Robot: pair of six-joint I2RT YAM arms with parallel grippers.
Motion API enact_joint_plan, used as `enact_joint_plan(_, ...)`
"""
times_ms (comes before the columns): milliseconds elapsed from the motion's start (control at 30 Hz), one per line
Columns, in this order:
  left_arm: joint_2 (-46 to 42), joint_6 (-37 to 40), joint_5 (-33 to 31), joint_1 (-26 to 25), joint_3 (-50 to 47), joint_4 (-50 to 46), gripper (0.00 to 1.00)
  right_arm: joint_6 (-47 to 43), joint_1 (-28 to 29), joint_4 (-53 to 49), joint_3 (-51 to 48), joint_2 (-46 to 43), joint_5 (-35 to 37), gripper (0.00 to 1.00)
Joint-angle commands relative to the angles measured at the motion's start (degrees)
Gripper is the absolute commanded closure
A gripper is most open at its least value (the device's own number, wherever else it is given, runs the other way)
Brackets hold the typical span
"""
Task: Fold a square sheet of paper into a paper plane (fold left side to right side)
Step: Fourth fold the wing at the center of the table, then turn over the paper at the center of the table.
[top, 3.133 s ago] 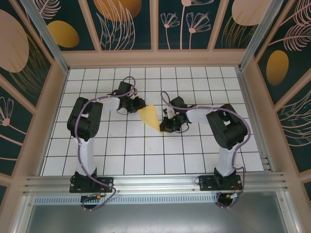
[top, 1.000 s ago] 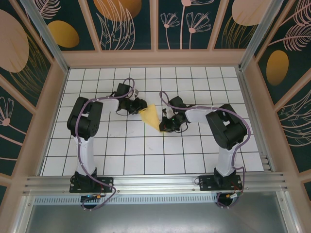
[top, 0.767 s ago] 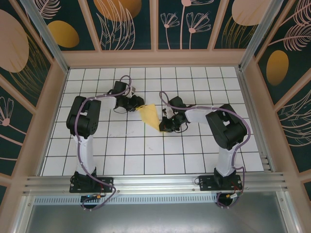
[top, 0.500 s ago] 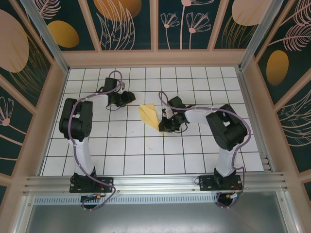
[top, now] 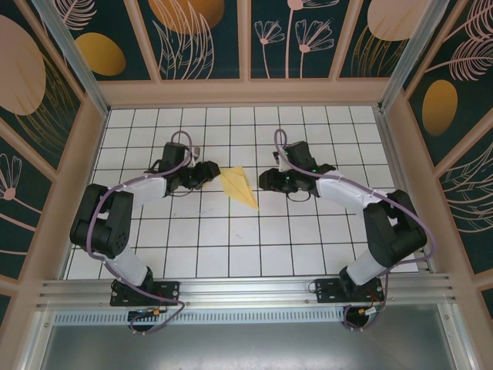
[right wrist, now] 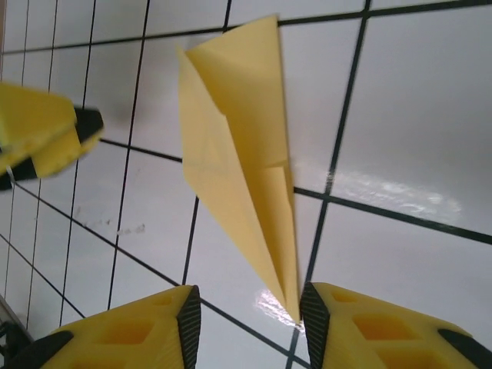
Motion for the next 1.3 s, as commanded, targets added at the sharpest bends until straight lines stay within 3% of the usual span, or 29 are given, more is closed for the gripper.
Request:
enact_joint_plan(0, 1.04, -5.04, 1.90, -2.66, -0.97, 7.41, 0.50, 2.18, -1.20, 4.94, -2.74, -1.13, -1.81, 0.54)
enact_joint_plan(367, 9.49, -6.07, -0.83, -3.96, 3.15, 6.09, 0.53, 2.49, -1.24, 6.14, -3.87, 1.75, -3.88, 0.54)
enact_joint_plan(1033, 15.50, -6.23, -2.81, -5.20, 9.55, 1.58, 0.54, 2.40, -1.32, 5.59, -3.95, 3.31, -3.06, 0.54)
enact_joint_plan(1267, 15.68, -6.13, -3.02, -5.55, 10.55, 0.96, 0.54, 1.54, -1.33, 9.86, -1.01, 8.51, -7.64, 0.54)
